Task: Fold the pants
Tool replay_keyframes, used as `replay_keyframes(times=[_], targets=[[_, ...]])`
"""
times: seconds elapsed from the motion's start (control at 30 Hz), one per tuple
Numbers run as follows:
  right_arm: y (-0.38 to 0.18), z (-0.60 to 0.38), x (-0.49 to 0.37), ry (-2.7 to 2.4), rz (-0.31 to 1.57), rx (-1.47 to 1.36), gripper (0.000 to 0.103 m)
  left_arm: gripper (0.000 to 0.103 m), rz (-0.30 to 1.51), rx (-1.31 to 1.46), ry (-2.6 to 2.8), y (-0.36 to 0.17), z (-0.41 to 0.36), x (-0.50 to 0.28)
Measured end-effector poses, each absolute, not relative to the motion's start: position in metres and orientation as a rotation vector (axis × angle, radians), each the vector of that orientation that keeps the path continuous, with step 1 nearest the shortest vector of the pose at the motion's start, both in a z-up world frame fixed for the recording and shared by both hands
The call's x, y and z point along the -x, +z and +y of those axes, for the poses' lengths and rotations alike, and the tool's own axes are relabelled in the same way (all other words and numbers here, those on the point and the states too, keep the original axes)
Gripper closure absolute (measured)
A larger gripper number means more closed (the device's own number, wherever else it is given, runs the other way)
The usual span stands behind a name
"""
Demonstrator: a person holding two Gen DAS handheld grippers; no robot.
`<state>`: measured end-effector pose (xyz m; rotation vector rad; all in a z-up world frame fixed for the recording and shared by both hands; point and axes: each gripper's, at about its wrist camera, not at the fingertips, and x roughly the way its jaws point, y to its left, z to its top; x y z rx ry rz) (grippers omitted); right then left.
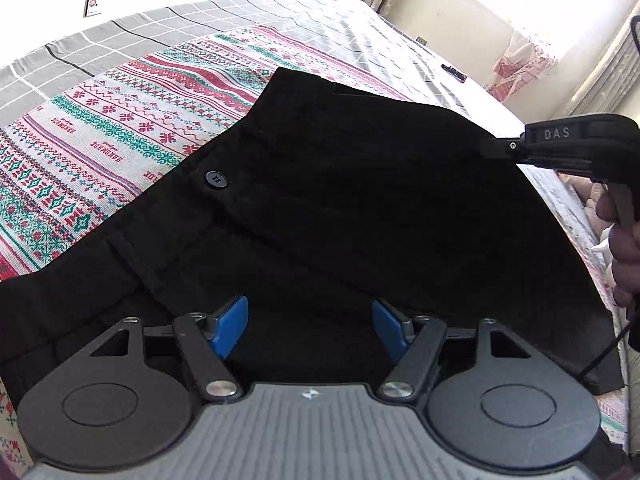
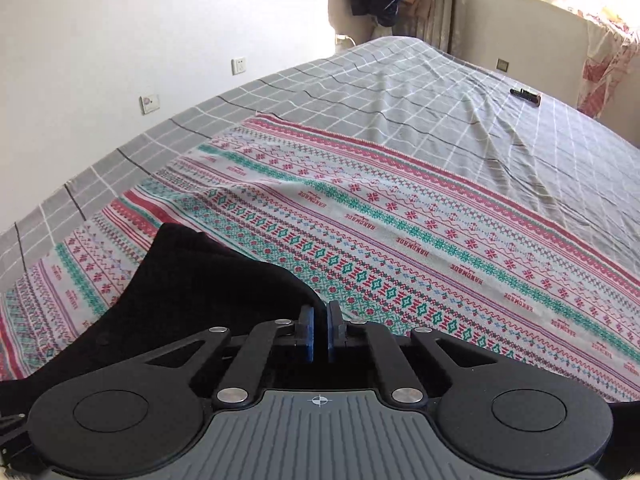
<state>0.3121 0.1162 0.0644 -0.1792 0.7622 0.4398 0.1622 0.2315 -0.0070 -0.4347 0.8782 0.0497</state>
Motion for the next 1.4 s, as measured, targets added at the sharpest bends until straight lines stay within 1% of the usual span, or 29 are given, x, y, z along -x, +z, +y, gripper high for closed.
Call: replay_keyframes(times=[0.17, 0.33, 0.47, 0.6, 0.73, 0.87, 0.9, 0.93, 0.97, 1.03, 1.07, 1.1, 1.17, 1.23, 1.4], targets=[[0.087, 0.106, -0.248, 0.467, 0.727, 0.175, 0.097, 0.021, 0.830, 0.450, -0.019, 0.004, 0.226, -0.139], [0.083, 0.094, -0.186, 0.510, 0.733, 0.136, 0.098, 0.021, 0.851, 0.457, -0.046, 0.001, 0.228, -0.115], [0.059, 0.090, -0.134, 0.566, 0.767, 0.145, 0.098, 0.020, 0.871, 0.434, -0.054, -0.004, 0.230, -0.097], [0.020, 0.088, -0.099, 0.604, 0.829, 0.145, 0.098, 0.020, 0.907, 0.380, -0.079, -0.013, 0.224, -0.081], [-0.023, 0.086, -0.085, 0.593, 0.903, 0.128, 0.098, 0.020, 0.949, 0.307, -0.088, -0.026, 0.212, -0.068], [-0.042, 0.081, -0.079, 0.592, 0.897, 0.080, 0.095, 0.018, 0.918, 0.189, -0.101, -0.028, 0.196, -0.052], [-0.042, 0.080, -0.079, 0.596, 0.896, 0.062, 0.092, 0.017, 0.916, 0.172, -0.112, -0.028, 0.193, -0.049], [-0.040, 0.078, -0.080, 0.588, 0.905, 0.042, 0.092, 0.016, 0.908, 0.162, -0.121, -0.029, 0.192, -0.047], [-0.037, 0.075, -0.081, 0.586, 0.919, 0.029, 0.089, 0.016, 0.904, 0.159, -0.135, -0.029, 0.190, -0.045], [-0.026, 0.064, -0.079, 0.588, 0.945, 0.009, 0.079, 0.016, 0.891, 0.185, -0.165, -0.030, 0.192, -0.043], [-0.021, 0.056, -0.078, 0.582, 0.944, 0.001, 0.064, 0.016, 0.885, 0.204, -0.175, -0.031, 0.194, -0.044], [-0.017, 0.044, -0.074, 0.567, 0.928, -0.004, 0.044, 0.015, 0.878, 0.225, -0.187, -0.031, 0.195, -0.042], [-0.012, 0.020, -0.069, 0.528, 0.882, -0.014, 0.030, 0.015, 0.865, 0.258, -0.213, -0.030, 0.196, -0.040], [-0.015, -0.013, -0.071, 0.466, 0.878, -0.068, 0.030, 0.015, 0.848, 0.293, -0.228, -0.029, 0.195, -0.036], [-0.030, -0.079, -0.086, 0.283, 0.943, -0.277, 0.030, 0.014, 0.823, 0.398, -0.237, -0.033, 0.193, -0.039]])
